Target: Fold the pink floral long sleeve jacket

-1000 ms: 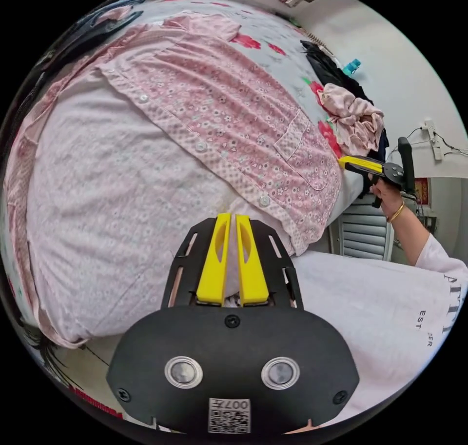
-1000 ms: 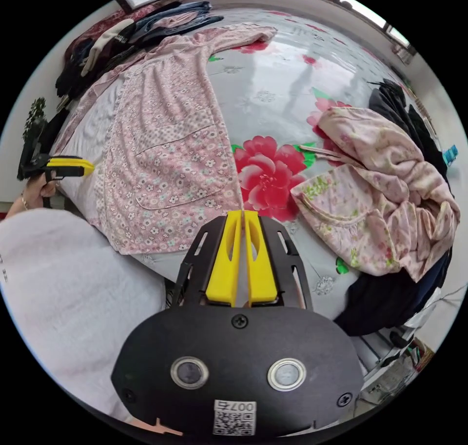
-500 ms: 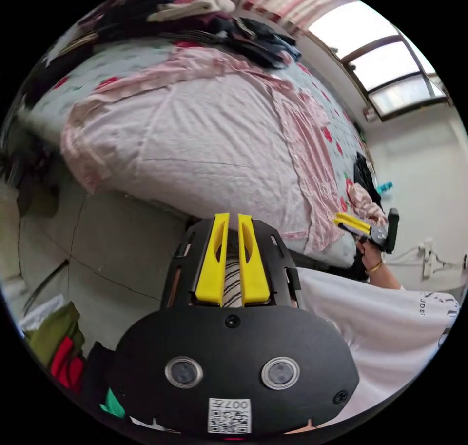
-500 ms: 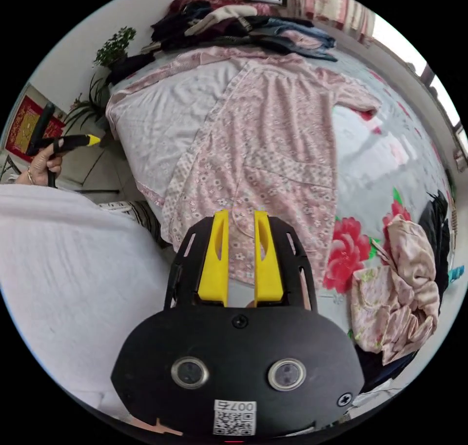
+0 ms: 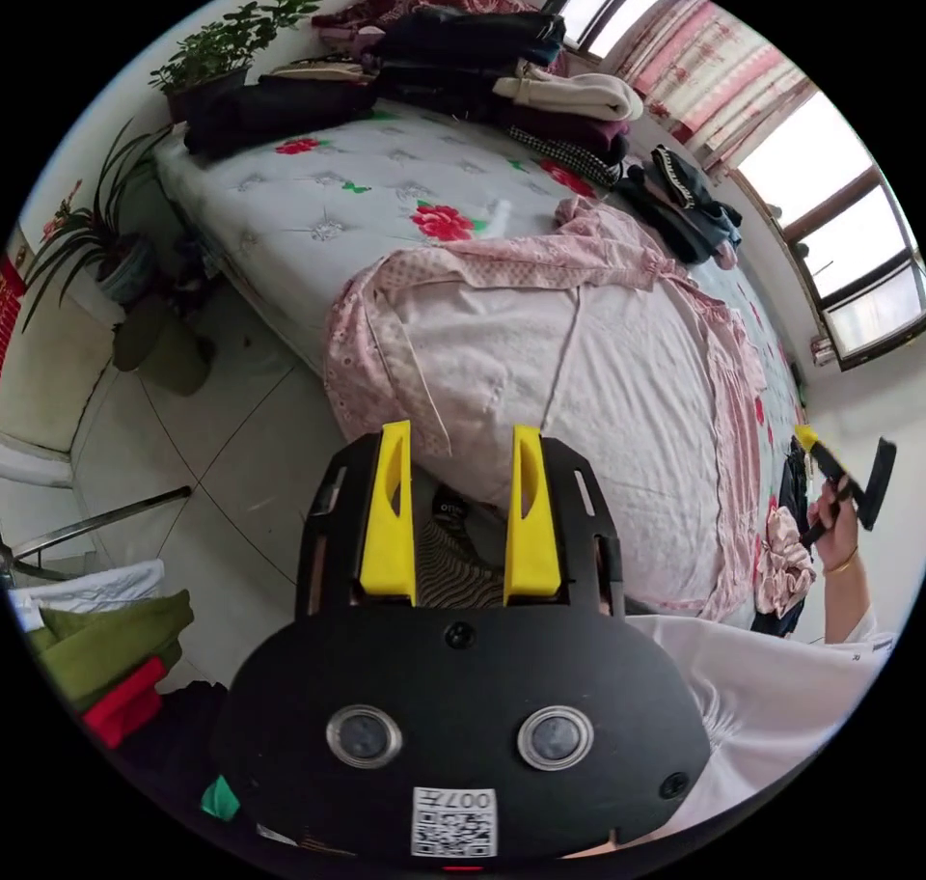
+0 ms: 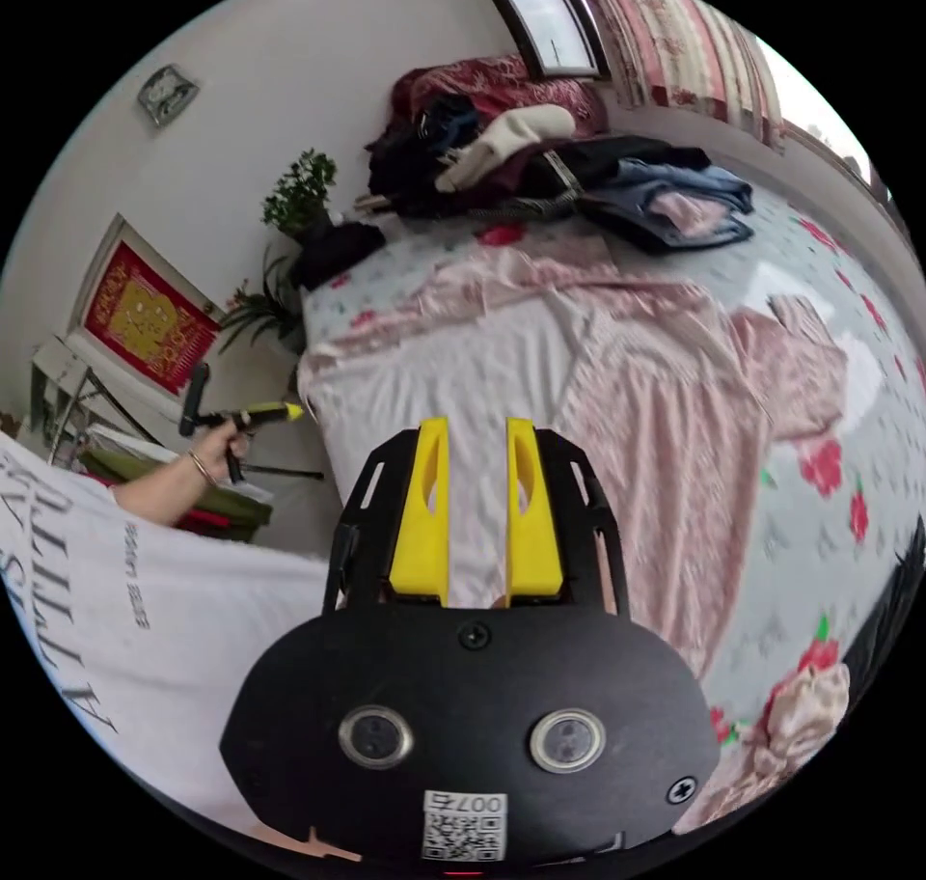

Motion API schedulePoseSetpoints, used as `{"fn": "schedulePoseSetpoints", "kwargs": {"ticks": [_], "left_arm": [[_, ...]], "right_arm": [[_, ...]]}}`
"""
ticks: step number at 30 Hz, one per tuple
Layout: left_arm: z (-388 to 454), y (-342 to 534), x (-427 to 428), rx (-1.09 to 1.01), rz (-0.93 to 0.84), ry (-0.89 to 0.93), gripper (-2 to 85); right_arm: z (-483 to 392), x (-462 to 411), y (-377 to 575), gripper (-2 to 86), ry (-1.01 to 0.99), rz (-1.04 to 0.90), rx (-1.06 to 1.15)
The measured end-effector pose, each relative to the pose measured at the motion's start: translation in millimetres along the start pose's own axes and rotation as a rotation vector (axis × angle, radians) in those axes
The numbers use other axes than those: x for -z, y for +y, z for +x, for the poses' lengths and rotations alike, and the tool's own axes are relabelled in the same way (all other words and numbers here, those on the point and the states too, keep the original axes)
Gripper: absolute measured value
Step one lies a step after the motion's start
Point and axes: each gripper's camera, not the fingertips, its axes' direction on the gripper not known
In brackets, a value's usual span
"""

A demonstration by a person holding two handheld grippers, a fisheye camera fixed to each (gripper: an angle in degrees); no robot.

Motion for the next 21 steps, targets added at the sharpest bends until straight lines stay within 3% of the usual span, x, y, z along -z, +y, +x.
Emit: {"fn": "schedulePoseSetpoints", "kwargs": {"ticks": [3, 8, 11, 13, 18, 21], "left_arm": [[-8, -25, -18, -0.006, -0.068, -0.018, 14.6], [-28, -40, -8, -0.024, -0.111, 0.053, 12.3], [-31, -37, 11, -0.118, -0.091, -0.006, 0.6], [-40, -37, 26, -0.154, -0.090, 0.014, -0.5], [-64, -43, 69, -0.162, -0.020, 0.165, -0.7], [-74, -40, 81, -0.165, -0.025, 0.142, 0.2]], "right_arm": [[1, -32, -66, 9.5, -0.076, 0.016, -0.008], [18, -117, -138, 9.6, -0.055, -0.118, -0.055], [30, -156, -153, 8.9, -0.054, -0.206, -0.079], [32, -169, -155, 7.7, -0.035, -0.238, -0.070], [34, -143, -153, 2.5, -0.022, -0.248, -0.036], [44, -103, -147, 0.8, -0.096, -0.232, -0.010]]}}
